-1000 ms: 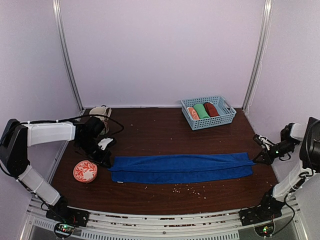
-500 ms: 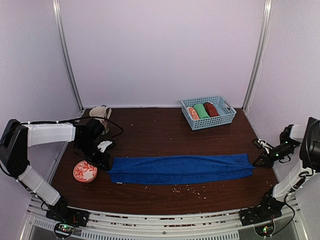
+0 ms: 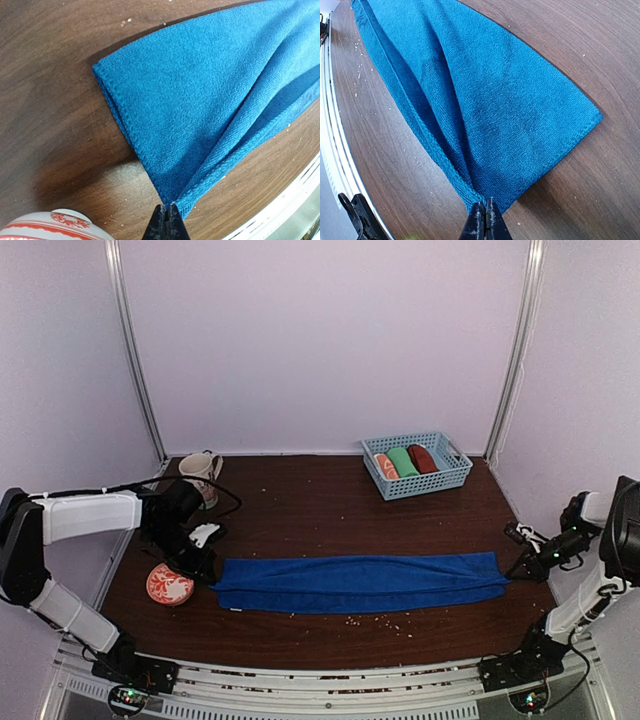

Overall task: Roll the towels
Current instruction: Fold the towel at the center of the board, then smooth out the towel at the center of the board.

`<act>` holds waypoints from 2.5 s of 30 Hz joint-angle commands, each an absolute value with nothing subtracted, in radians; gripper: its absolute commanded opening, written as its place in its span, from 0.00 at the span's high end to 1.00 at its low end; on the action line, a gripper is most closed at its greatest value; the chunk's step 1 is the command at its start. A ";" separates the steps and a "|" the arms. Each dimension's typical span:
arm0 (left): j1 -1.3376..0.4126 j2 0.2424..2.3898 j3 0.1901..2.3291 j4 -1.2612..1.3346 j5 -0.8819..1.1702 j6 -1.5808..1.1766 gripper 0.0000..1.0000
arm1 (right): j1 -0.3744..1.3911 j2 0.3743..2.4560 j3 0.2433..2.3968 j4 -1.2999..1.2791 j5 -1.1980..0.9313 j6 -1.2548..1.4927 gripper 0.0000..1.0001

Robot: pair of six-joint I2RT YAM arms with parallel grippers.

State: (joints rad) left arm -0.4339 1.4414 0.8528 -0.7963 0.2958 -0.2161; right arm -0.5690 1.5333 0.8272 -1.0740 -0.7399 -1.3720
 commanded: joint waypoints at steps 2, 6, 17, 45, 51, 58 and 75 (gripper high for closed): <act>-0.435 1.423 0.833 -0.814 0.306 -0.229 1.00 | -0.602 1.493 0.827 -1.116 -0.730 -1.417 1.00; -0.435 1.414 0.838 -0.819 0.329 -0.222 1.00 | -0.629 1.504 0.841 -1.167 -0.736 -1.464 1.00; -0.436 1.398 0.818 -0.877 0.402 -0.230 1.00 | -0.643 1.479 0.774 -1.130 -0.664 -1.502 0.85; -0.435 1.668 1.121 -0.741 0.266 -0.233 0.73 | -0.421 1.214 0.877 -0.772 -0.643 -0.845 0.72; -0.435 1.707 1.081 -0.676 0.340 -0.243 0.98 | -0.231 1.391 0.889 -0.691 -0.500 -0.700 0.80; -0.435 1.790 1.078 -0.648 0.350 -0.229 1.00 | -0.155 1.567 0.935 -0.636 -0.436 -0.609 0.85; -0.404 1.917 1.151 -0.547 0.116 -0.295 1.00 | -0.099 1.823 1.118 -0.544 -0.223 -0.435 0.92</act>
State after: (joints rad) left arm -0.4282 1.8687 1.1515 -0.6235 0.2306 -0.2646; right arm -0.1047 1.7824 1.0618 -0.5831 -0.2722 -0.4801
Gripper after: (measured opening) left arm 0.003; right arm 0.094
